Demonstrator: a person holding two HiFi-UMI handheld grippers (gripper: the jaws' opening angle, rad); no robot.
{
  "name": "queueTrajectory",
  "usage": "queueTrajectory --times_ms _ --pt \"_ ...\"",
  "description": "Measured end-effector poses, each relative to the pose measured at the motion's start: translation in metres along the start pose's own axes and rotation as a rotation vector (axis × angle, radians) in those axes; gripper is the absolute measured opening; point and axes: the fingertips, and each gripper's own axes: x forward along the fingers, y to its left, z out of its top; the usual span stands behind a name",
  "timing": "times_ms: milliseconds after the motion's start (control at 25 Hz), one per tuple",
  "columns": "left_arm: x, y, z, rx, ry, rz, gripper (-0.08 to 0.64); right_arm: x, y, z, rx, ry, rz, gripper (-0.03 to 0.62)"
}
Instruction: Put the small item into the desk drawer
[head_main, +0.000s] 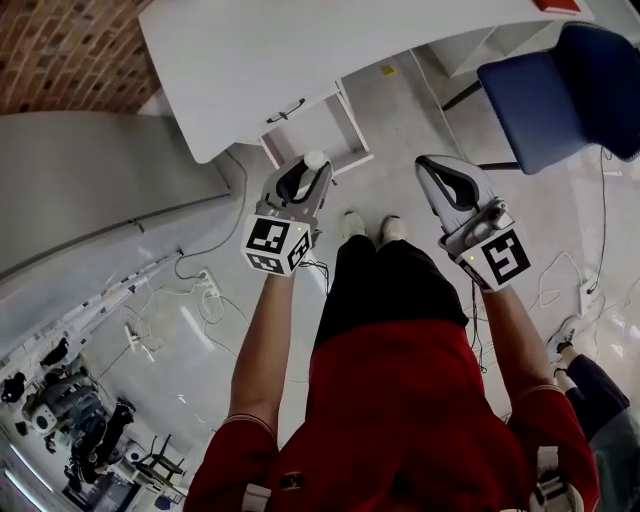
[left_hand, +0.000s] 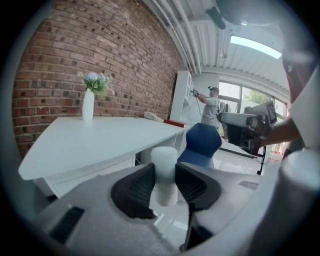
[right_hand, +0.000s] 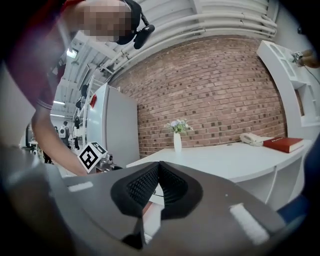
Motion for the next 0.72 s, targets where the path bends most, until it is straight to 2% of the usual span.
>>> queueTrajectory --times_ms 320,480,720 --pt "0.077 0.039 -0.091 -0.036 0.158 -0.070 0.132 0.028 -0.038 -0.074 0.043 0.045 -0.086 0.011" --pt "0.106 0.061 -0.130 -0.053 0.224 -0.094 0.133 0.043 -0.047 -0.110 0.055 0.064 -0.100 0.011" --pt "0.145 0.091 -0.168 -0.079 0.306 -0.107 0.133 0.079 -0.057 -0.148 0.000 0.097 -0.100 0.011"
